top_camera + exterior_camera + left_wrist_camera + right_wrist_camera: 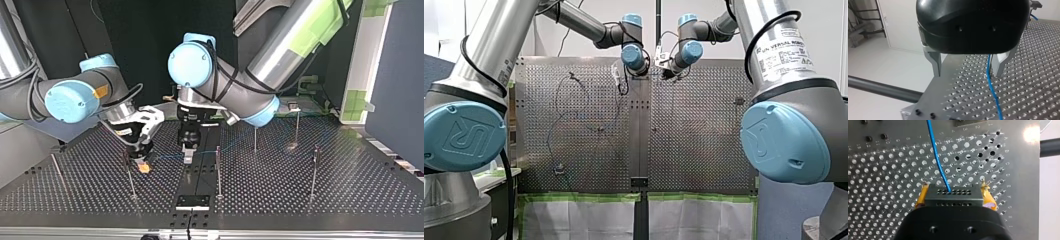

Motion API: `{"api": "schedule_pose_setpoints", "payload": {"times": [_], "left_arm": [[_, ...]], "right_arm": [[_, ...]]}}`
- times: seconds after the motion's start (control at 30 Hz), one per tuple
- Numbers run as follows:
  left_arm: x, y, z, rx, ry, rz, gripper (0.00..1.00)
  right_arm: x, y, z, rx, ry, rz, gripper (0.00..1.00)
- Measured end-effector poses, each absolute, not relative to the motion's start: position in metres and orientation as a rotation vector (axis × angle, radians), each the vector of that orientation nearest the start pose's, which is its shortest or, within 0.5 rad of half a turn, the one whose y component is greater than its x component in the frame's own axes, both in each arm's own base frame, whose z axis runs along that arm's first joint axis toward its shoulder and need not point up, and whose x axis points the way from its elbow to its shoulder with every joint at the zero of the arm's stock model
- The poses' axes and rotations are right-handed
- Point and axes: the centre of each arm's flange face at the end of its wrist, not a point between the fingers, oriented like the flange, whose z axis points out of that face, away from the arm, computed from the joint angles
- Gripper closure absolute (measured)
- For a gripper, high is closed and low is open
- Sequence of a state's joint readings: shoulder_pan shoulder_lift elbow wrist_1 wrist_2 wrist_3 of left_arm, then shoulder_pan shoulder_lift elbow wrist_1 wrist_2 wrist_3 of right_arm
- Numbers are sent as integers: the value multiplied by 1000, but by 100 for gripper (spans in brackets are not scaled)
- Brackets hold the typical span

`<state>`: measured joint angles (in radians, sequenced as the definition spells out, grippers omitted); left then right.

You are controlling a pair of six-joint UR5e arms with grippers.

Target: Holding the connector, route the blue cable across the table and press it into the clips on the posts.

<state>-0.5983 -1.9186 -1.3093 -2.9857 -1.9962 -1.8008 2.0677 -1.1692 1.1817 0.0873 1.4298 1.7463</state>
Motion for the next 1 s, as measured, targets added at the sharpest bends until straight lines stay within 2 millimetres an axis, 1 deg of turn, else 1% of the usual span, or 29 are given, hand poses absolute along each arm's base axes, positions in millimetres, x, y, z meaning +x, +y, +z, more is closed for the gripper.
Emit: {"api": "schedule_pose_setpoints", "payload": {"times": [0.23,0.4,0.6,0.83,0.87,0.9,0.97,1.0], "left_arm": [[485,-444,418,-64,1528,-349,0],[502,-446,407,-83,1519,-341,0],[515,-440,406,-99,1504,-335,0],[516,-435,404,-107,1529,-306,0],[516,-434,403,-110,1534,-300,17],[515,-433,402,-114,1540,-292,17],[514,-434,402,-114,1543,-289,37],[513,-434,402,-113,1544,-289,37]], "right_arm": [[435,-498,443,-2347,1472,-2354,100],[435,-499,444,-2346,1460,-2354,100],[436,-498,444,-2346,1444,-2354,100],[435,-499,444,-2343,1440,-2355,100],[435,-499,443,-2342,1440,-2355,100],[435,-499,443,-2342,1439,-2354,100],[435,-499,443,-2341,1441,-2354,100],[435,-499,443,-2340,1440,-2354,100]]}}
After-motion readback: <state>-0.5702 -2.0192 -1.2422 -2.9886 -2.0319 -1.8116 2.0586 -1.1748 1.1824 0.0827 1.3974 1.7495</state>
